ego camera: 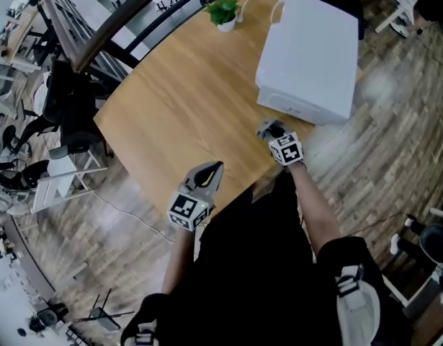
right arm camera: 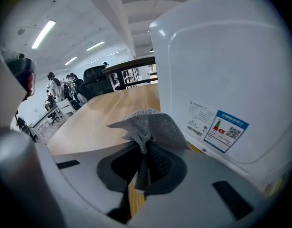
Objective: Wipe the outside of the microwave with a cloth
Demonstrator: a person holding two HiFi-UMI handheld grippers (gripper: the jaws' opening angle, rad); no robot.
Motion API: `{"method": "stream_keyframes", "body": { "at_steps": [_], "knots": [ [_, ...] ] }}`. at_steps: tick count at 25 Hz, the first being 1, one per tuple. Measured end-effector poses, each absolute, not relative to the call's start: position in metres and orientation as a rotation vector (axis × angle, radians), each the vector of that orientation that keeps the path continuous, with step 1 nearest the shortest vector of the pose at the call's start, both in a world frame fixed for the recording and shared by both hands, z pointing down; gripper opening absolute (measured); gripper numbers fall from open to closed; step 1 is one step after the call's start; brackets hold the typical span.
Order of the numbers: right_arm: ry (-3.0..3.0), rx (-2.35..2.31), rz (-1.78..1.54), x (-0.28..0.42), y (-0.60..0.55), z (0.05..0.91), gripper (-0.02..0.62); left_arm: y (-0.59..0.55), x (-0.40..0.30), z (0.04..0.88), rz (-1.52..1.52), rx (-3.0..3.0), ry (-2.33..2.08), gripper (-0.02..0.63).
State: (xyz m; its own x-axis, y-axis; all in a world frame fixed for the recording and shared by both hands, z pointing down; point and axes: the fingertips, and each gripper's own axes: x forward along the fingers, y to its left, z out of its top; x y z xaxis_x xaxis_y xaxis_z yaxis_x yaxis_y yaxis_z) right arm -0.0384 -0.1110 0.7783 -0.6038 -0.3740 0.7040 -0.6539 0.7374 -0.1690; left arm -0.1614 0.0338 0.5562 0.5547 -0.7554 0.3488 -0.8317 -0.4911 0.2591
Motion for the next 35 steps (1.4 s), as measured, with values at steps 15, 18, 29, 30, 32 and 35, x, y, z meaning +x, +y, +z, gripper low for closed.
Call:
{"method": "stream_keyframes", "body": {
  "at_steps": [15,18,29,30,32,35],
  "knots": [
    [-2.398,0.873,0.363,0.044,-0.055,0.657,0.017,0.024,-0.114,0.553,0.285,2.528,-1.071,0.000],
    [-2.432,0.896,0.317,0.049,-0.051,0.633,0.017,0.020,-0.103,0.553,0.289,2.553,-1.032,0.000],
    [-2.453,0.959,0.269,0.072,-0.023,0.582,0.017,0.016,-0.075,0.548,0.287,2.605,-0.943,0.000],
    [-2.453,0.968,0.270,0.075,-0.020,0.579,0.017,0.017,-0.074,0.549,0.289,2.605,-0.937,0.000],
    [-2.456,0.983,0.261,0.079,-0.017,0.573,0.017,0.018,-0.071,0.551,0.292,2.605,-0.926,0.000],
    [-2.471,1.006,0.237,0.084,-0.014,0.562,0.017,0.017,-0.066,0.553,0.297,2.608,-0.911,0.000]
  ]
}}
